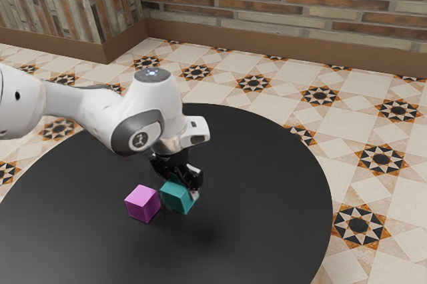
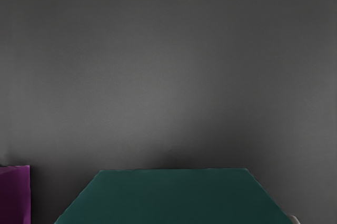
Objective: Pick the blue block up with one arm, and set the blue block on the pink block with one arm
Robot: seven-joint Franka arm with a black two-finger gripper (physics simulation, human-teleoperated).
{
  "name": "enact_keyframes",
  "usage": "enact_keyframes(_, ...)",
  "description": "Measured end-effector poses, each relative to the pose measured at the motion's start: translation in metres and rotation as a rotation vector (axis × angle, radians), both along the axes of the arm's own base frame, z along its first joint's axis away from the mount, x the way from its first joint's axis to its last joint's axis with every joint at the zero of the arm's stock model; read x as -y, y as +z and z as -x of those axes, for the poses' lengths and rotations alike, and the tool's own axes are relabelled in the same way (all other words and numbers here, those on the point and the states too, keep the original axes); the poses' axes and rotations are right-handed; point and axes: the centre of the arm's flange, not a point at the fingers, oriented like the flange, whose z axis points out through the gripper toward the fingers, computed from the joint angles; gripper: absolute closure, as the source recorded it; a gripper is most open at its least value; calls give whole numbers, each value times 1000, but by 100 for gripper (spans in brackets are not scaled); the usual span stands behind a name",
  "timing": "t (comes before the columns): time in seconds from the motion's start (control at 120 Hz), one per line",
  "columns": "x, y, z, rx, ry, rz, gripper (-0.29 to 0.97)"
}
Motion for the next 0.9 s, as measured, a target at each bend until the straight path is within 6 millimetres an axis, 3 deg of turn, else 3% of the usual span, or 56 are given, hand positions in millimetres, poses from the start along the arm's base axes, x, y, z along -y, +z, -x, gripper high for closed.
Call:
enact_keyframes(0.067,-8,24,-4,12,-2,-28,35)
enact_keyframes(0.158,-26,45,5,6,10,-45,35)
enact_keyframes(0.267,-86,52,19,-20,103,-50,35)
enact_keyframes(0.317,-99,51,25,-35,123,-53,35)
enact_keyframes(0.5,-105,42,32,-69,119,-65,35)
enact_keyframes(0.9,-108,41,4,-51,95,-79,35)
